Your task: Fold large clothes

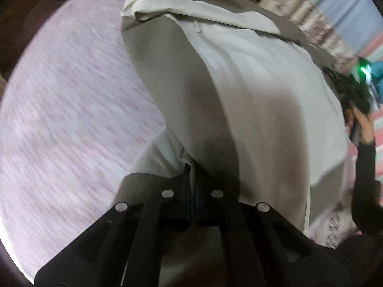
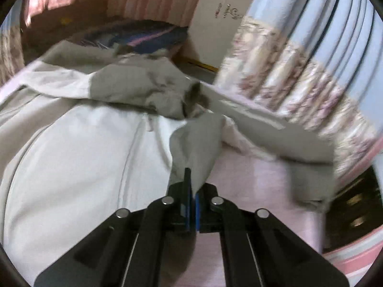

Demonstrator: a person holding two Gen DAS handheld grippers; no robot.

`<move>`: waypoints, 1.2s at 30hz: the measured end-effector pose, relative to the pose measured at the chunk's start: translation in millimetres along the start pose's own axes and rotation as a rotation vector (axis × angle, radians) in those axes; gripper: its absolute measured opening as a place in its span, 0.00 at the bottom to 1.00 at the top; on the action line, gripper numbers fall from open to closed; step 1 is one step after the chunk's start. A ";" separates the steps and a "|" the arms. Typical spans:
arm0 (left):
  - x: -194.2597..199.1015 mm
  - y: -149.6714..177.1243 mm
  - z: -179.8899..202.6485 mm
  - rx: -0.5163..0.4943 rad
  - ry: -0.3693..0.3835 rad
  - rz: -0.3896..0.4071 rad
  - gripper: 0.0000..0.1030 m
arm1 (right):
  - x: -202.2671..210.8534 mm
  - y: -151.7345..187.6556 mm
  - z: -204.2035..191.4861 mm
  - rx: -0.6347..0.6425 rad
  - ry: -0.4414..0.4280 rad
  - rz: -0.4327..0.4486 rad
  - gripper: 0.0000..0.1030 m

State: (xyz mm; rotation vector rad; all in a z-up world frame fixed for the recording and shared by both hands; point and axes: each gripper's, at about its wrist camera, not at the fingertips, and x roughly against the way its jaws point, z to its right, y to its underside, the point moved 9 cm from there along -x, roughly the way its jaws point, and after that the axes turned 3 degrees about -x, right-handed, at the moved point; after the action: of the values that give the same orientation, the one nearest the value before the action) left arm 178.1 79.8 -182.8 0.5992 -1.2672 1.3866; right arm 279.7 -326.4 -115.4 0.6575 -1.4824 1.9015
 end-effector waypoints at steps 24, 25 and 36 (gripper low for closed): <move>39.7 -227.9 -47.6 0.033 -0.318 0.348 0.97 | -64.2 42.7 305.6 -1.408 -0.252 0.039 0.75; 33.5 -237.6 -44.2 0.035 -0.318 0.348 0.97 | -77.3 39.7 306.6 -1.431 -0.247 0.012 0.75; -6.5 -265.0 -27.8 -0.015 -0.358 0.306 0.97 | -165.7 30.8 320.3 -1.389 -0.143 -0.096 0.03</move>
State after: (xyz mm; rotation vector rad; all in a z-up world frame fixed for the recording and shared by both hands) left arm 431.5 53.8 -104.5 0.6854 -1.7104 1.5634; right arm 370.6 -671.4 -176.7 0.1560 -2.2851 0.4112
